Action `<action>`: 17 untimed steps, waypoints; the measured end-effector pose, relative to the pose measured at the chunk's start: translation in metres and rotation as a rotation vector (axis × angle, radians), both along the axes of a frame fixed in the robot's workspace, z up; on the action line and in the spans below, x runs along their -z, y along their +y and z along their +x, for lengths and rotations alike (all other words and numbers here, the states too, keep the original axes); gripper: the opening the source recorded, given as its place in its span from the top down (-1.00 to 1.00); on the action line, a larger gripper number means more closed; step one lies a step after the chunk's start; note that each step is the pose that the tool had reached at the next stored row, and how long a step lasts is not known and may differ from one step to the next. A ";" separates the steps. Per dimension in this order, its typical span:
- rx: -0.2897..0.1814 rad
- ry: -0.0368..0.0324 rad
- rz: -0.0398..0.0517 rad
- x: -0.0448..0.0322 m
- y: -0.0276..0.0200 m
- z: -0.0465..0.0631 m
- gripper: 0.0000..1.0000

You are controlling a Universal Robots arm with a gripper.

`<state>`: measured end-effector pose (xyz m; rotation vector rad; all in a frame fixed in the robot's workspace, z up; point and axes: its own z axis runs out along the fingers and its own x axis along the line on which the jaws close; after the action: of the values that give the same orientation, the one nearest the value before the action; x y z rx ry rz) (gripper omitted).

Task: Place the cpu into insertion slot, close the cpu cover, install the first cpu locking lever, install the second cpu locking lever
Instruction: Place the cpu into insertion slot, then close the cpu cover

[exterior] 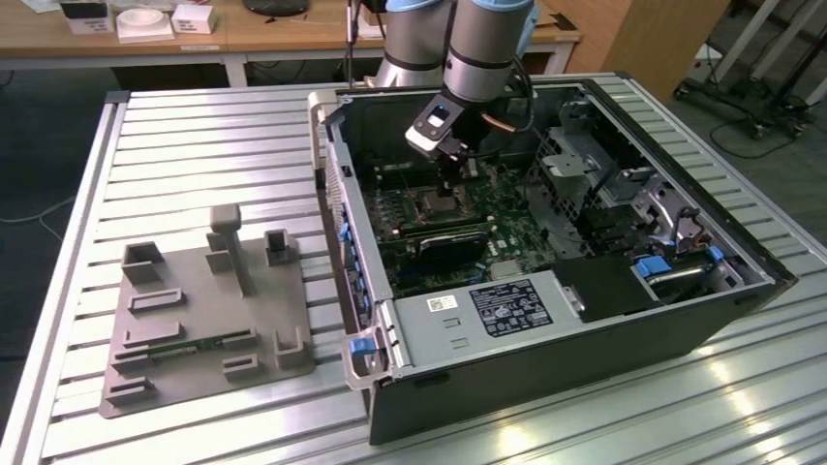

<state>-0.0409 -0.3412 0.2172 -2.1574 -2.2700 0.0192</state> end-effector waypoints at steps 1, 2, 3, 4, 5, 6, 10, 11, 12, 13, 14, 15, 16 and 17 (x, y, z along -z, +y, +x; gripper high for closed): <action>0.000 0.0000 0.0000 0.0000 0.0000 0.000 0.80; 0.000 0.0000 0.0002 0.0000 0.0000 0.000 0.80; 0.000 0.0000 0.0003 0.0000 0.0000 0.000 0.80; 0.000 0.0000 0.0002 0.0000 0.0000 0.000 0.80; 0.000 0.0000 0.0003 0.0000 0.0000 0.000 0.80; 0.000 0.0000 0.0003 0.0000 0.0000 0.000 0.80; 0.000 0.0000 0.0003 0.0000 0.0000 0.000 0.80; 0.000 0.0000 0.0003 0.0000 0.0000 0.000 0.80; 0.000 0.0000 0.0004 0.0000 0.0000 0.000 0.80; 0.000 0.0000 0.0004 0.0000 0.0000 0.000 0.80; 0.000 0.0000 0.0004 0.0000 0.0000 0.000 0.80; 0.000 0.0000 0.0004 0.0000 0.0000 0.000 0.80; 0.000 0.0000 0.0004 0.0000 0.0000 0.000 0.80; 0.000 0.0000 0.0004 0.0000 0.0000 0.000 0.80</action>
<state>-0.0409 -0.3412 0.2172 -2.1570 -2.2700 0.0186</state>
